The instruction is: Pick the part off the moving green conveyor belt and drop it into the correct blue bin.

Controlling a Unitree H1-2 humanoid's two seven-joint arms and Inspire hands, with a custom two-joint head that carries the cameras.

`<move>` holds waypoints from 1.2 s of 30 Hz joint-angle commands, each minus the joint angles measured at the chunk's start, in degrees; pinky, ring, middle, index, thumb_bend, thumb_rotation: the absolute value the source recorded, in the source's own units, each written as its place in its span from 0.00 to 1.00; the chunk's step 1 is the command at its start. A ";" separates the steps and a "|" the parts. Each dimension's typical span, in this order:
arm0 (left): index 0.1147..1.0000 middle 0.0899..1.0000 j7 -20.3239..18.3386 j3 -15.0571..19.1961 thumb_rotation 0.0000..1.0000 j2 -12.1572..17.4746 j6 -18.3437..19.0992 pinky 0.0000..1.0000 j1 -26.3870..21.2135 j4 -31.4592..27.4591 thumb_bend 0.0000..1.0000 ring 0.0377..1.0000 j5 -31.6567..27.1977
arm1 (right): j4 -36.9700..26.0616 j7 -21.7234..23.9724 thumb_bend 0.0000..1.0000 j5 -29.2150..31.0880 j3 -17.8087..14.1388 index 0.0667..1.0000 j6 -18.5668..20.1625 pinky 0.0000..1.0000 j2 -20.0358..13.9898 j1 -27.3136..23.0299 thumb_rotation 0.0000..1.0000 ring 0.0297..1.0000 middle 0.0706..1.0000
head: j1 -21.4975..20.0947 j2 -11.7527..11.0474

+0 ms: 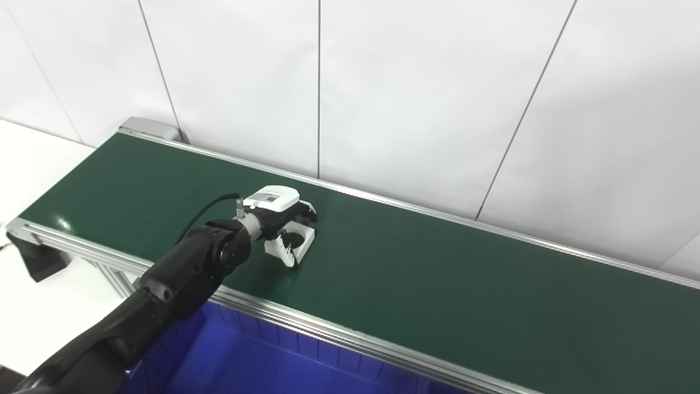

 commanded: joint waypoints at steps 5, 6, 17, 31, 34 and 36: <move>0.47 0.43 6.43 2.19 0.00 -0.04 2.13 0.27 -0.06 -1.50 0.50 0.36 0.93 | -1.63 -0.85 0.75 0.39 -0.06 0.90 -3.37 0.76 -0.16 0.08 0.32 0.79 0.84 | -0.03 0.07; 0.45 0.42 8.62 2.67 0.00 -0.26 1.33 0.24 0.21 -1.34 0.50 0.35 0.76 | -1.66 -0.80 0.75 0.52 -0.01 0.90 -3.37 0.76 -0.16 0.09 0.31 0.79 0.84 | -0.02 0.10; 0.45 0.43 18.50 6.95 0.00 -0.62 -8.32 0.28 3.54 -7.54 0.50 0.36 -5.40 | -2.02 -0.93 0.76 0.25 0.18 0.91 -3.34 0.76 0.10 0.39 0.35 0.79 0.83 | -1.20 1.09; 0.45 0.42 19.19 10.58 0.00 -6.61 -19.53 0.31 15.42 -25.40 0.50 0.38 -16.91 | -4.98 -1.12 0.77 0.31 1.10 0.89 -3.42 0.72 0.51 1.56 0.36 0.78 0.83 | -9.07 6.12; 0.45 0.41 18.61 9.50 0.00 -8.03 -22.09 0.29 18.84 -27.70 0.50 0.38 -17.83 | -6.00 -0.97 0.78 -0.05 1.19 0.89 -3.26 0.72 0.62 1.88 0.37 0.78 0.83 | -11.05 7.65; 0.45 0.41 18.19 8.98 0.00 -8.54 -24.00 0.25 20.57 -28.05 0.49 0.36 -18.88 | -6.62 -0.87 0.79 -0.40 1.11 0.89 -2.99 0.72 0.79 2.09 0.38 0.78 0.83 | -12.19 8.59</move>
